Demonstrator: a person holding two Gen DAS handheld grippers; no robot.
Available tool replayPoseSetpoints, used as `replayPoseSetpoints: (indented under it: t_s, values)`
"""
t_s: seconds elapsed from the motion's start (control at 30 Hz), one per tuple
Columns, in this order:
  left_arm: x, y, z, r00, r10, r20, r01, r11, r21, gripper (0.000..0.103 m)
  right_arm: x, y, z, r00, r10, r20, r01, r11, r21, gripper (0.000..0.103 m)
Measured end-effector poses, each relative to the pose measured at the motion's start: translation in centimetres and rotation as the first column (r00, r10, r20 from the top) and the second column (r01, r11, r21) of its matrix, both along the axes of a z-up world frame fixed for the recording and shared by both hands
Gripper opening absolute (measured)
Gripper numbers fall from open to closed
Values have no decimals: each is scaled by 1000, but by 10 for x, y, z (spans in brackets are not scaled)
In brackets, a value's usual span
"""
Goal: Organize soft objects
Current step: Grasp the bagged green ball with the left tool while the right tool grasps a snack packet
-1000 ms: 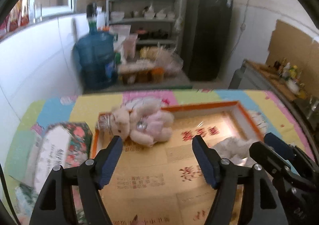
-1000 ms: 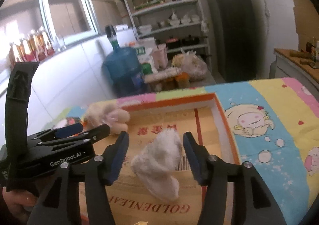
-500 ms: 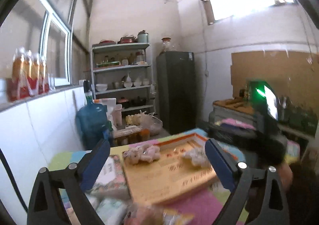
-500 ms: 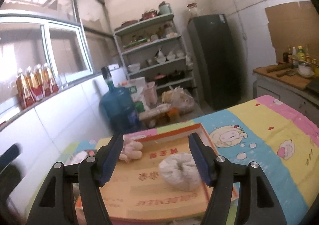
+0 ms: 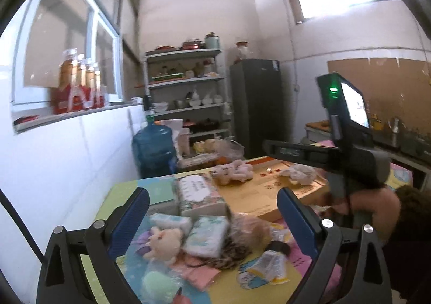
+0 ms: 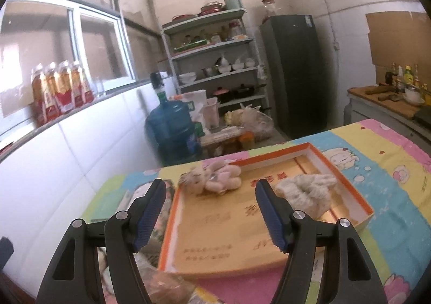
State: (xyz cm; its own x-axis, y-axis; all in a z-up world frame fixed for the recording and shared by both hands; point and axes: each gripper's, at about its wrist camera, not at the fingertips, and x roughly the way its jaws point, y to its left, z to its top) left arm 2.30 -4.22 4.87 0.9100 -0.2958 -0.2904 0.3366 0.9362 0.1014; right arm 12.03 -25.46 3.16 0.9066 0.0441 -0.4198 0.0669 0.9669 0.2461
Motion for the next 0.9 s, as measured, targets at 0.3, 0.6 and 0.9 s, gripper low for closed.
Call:
replayPoseSetpoints:
  t_s: [0.3, 0.6, 0.9]
  values:
    - [19, 55, -15, 986, 130, -104, -138, 988, -68, 93, -24, 20, -7, 998, 66, -7, -66, 998, 7, 71]
    - [36, 97, -33, 950, 256, -180, -279, 953, -121, 90, -58, 17, -16, 993, 114, 3, -114, 993, -37, 71]
    - [29, 105, -50, 941, 259, -217, -297, 940, -167, 90, -75, 23, -41, 976, 216, -20, -216, 976, -21, 71]
